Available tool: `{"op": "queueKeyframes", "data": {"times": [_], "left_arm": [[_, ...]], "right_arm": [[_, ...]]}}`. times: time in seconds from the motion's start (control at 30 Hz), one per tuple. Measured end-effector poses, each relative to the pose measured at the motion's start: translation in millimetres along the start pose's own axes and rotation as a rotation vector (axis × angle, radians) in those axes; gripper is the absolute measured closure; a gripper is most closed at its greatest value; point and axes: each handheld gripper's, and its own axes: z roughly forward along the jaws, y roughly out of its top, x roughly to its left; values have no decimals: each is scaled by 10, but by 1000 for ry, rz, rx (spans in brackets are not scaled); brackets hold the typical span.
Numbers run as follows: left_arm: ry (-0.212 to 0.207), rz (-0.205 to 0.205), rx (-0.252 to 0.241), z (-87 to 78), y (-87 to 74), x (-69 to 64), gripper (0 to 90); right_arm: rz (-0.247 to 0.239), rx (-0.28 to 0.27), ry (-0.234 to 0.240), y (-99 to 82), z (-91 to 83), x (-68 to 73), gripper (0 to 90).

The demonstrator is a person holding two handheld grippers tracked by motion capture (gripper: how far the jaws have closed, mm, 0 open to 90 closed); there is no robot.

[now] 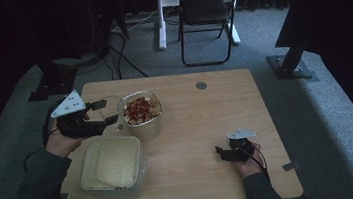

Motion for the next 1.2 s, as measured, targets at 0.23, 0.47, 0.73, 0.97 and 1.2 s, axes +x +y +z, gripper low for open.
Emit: {"op": "queueKeyframes", "data": {"times": [0.23, 0.47, 0.73, 0.97, 1.2], "left_arm": [[-111, 10, -28, -80, -40, -32, 333], [-189, 14, -49, -151, -78, -26, 326], [-245, 49, -51, -197, -103, -92, 302], [-263, 56, -63, -215, -159, -53, 153], [-248, 36, -67, -189, -191, -20, 154]], "right_arm": [[0, 0, 0, 0, 0, 0, 280], [0, 0, 0, 0, 0, 0, 280], [1, 0, 0, 0, 0, 1, 280], [0, -1, 0, 0, 1, 0, 280], [2, -1, -1, 0, 1, 0, 280]]}}
